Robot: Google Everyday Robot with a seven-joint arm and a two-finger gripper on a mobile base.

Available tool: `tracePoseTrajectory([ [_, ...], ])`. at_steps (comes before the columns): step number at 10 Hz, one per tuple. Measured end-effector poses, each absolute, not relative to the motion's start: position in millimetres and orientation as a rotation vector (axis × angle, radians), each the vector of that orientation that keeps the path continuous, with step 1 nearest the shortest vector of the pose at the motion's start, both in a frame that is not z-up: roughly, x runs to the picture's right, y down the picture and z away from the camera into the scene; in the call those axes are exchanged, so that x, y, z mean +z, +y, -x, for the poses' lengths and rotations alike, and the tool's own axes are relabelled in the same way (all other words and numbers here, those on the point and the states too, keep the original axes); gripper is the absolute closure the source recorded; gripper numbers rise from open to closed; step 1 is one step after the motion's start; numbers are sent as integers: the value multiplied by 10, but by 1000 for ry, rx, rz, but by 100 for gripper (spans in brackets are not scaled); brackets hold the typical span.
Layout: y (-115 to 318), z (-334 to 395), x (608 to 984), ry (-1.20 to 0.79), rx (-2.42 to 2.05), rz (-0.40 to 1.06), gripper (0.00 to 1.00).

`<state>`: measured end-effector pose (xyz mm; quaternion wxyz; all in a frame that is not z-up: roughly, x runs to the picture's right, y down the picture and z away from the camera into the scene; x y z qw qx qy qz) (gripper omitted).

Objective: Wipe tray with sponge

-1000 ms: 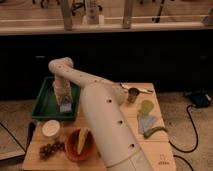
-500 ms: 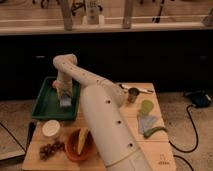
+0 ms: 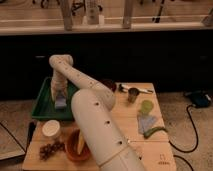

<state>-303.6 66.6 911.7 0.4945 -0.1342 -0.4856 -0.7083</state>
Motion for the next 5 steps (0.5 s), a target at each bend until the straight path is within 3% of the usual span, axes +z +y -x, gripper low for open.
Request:
tracePoseTrajectory([
  [5, 973, 2861, 8962, -1278, -1746, 432, 96],
])
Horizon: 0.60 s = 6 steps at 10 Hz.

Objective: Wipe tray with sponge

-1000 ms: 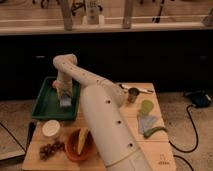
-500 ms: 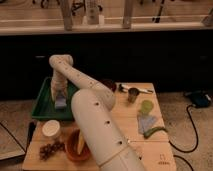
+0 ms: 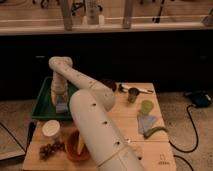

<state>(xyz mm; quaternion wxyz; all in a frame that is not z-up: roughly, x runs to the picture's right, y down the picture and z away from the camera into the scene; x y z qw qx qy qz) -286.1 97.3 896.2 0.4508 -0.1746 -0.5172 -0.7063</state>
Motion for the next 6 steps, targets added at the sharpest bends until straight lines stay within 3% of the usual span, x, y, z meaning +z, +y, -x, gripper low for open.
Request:
tracePoseTrajectory([
  [6, 789, 2539, 9161, -1046, -1649, 457, 96],
])
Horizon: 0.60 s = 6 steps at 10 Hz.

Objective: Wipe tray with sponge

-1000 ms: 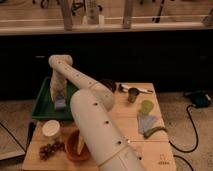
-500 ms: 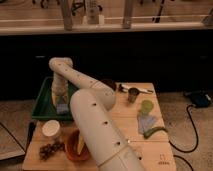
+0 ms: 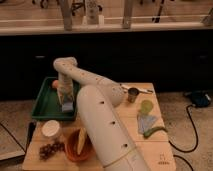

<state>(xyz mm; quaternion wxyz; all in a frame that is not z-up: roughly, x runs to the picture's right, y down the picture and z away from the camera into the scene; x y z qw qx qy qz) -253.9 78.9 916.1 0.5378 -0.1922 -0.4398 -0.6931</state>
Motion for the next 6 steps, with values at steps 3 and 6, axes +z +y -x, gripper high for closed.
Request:
tracePoseTrajectory([
  [3, 630, 2569, 9300, -977, -1631, 405, 96],
  [6, 624, 2932, 9385, -1033, -1668, 349, 96],
])
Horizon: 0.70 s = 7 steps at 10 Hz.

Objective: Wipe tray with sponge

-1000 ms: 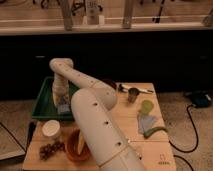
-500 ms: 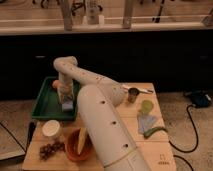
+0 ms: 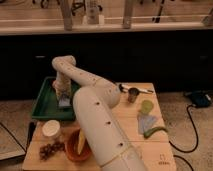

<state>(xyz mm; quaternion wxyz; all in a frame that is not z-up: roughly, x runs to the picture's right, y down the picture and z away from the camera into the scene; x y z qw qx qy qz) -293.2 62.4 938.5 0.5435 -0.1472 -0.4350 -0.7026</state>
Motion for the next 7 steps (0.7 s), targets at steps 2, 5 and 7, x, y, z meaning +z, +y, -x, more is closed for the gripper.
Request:
tracePoseTrajectory([
  [2, 696, 3137, 9398, -1088, -1706, 338, 96],
  [5, 852, 3168, 9278, -1154, -1753, 340, 96],
  [7, 970, 3071, 9169, -1188, -1770, 359, 96],
])
